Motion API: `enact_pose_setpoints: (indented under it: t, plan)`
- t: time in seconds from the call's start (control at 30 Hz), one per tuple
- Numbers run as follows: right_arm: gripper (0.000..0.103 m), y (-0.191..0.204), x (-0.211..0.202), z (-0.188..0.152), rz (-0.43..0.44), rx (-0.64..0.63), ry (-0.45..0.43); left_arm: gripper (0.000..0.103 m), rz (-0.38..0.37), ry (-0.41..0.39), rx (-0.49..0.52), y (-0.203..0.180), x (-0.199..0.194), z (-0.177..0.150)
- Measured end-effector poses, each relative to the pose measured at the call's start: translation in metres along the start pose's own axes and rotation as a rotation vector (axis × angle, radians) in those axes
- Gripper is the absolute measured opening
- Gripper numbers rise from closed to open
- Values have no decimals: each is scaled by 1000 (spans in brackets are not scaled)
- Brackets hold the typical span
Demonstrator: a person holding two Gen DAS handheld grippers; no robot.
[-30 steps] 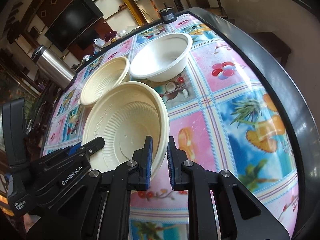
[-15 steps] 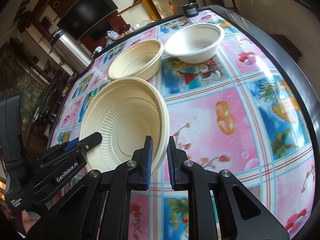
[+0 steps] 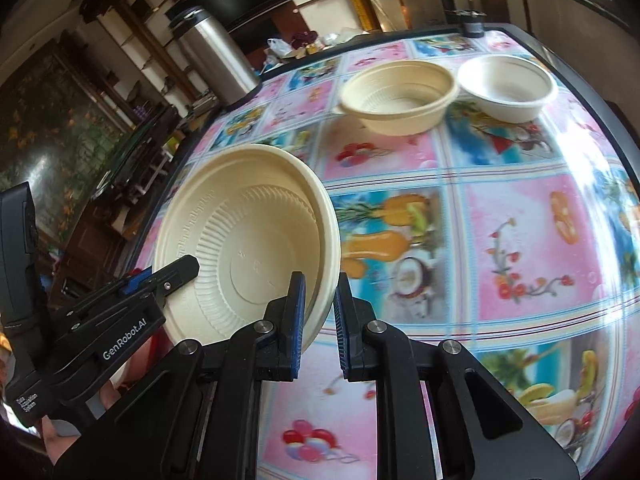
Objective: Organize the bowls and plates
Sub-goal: 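Carry the cream bowl over the white bowl on the stack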
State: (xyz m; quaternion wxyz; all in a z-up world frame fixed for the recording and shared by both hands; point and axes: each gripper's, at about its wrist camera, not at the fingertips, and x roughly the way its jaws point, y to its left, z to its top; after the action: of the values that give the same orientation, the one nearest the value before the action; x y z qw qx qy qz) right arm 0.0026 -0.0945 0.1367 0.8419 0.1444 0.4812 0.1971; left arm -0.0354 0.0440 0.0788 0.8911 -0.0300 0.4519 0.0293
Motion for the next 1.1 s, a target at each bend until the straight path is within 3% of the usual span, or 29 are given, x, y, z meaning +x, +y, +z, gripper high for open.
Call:
enact_pose_setpoints:
  t: [0.23,0.7,1.1]
  plan:
    - [14,35,5,-6,14,-58,11,16,22,-21,-38,29,-13,-8]
    - [14,64,1,-15,25,-103,16,16,24,-42,-68,58,-32,-23]
    - [14,133,19,-24,97,-207,56,16,88,-61,-147,125,-60,-37]
